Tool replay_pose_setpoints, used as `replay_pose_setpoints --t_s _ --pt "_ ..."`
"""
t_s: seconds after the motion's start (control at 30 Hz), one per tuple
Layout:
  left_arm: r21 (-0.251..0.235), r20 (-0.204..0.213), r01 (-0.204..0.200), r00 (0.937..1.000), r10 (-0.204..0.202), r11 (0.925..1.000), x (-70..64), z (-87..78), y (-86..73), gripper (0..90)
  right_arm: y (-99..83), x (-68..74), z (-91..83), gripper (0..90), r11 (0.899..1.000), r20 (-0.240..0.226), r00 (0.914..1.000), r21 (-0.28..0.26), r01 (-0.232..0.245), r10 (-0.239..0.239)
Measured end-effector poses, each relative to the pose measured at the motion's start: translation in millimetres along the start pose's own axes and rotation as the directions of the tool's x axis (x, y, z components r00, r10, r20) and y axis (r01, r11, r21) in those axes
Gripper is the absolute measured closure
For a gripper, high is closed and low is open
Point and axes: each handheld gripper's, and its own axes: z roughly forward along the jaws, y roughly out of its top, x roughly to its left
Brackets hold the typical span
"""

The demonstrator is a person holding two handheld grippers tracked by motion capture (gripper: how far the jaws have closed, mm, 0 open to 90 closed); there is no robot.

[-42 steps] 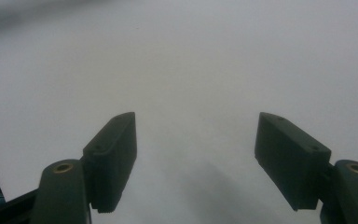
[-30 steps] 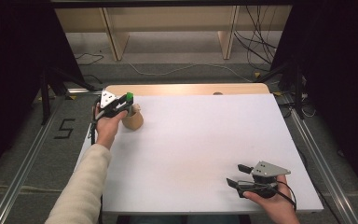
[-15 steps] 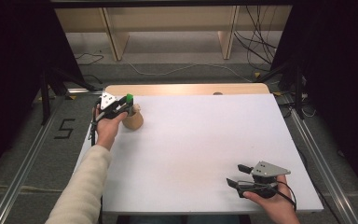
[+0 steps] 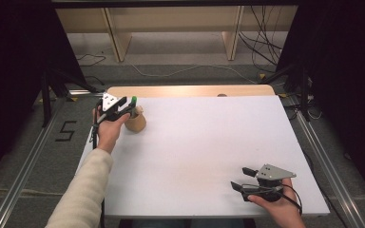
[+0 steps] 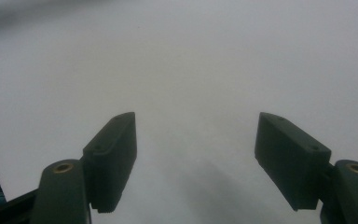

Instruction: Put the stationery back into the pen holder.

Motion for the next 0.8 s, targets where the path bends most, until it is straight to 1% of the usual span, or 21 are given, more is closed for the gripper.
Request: replay_pose_setpoints --t_s 0.07,0.2,0.23,0.33,0.43,0.47,0.53,0.57,0.8 --pt "-0.001 -0.001 0.005 1.0000 -0.005 1.0000 -1.2 -2.9 2.7 48.7 0.0 0.0 0.1 30.3 1.000 -0.002 1.0000 -0.004 -0.001 0.001" --pt "0.034 -0.002 0.018 0.9998 -0.018 0.9993 -3.9 -8.7 5.9 40.4 0.0 0.1 0.2 30.2 1.000 -0.002 1.0000 -0.004 -0.001 0.001" --pt "0.036 0.000 0.021 0.9998 -0.021 0.9991 -4.5 -10.1 6.5 39.0 -0.1 0.1 0.4 30.3 1.000 -0.003 1.0000 -0.007 -0.002 0.002" --pt "0.073 -0.003 0.020 0.9998 -0.020 0.9971 -6.7 -14.5 8.3 35.2 -0.1 0.1 0.6 30.2 1.000 -0.003 1.0000 -0.006 0.000 0.000" --pt "0.095 -0.010 0.014 0.9999 -0.013 0.9954 -9.7 -18.8 10.6 32.9 0.1 0.1 0.7 30.2 1.000 -0.003 1.0000 -0.008 0.000 0.000" --pt "0.099 -0.017 0.017 0.9997 -0.016 0.9950 -10.5 -20.1 11.5 32.6 0.0 0.1 0.7 30.2 1.000 -0.002 1.0000 -0.007 0.000 0.000" --pt "0.108 -0.019 0.023 0.9996 -0.021 0.9939 -12.2 -22.7 13.1 31.1 0.1 0.1 0.7 30.2 1.000 -0.002 1.0000 -0.007 0.000 0.000" --pt "0.119 -0.015 0.021 0.9997 -0.019 0.9927 -13.5 -24.0 14.0 30.7 0.3 0.0 0.7 30.2 1.000 -0.002 1.0000 -0.006 0.004 -0.004" --pt "0.146 0.028 -0.008 0.9996 0.004 0.9893 -27.1 -35.7 20.5 26.9 0.2 0.1 0.6 30.2 1.000 -0.002 1.0000 -0.009 0.000 0.000"
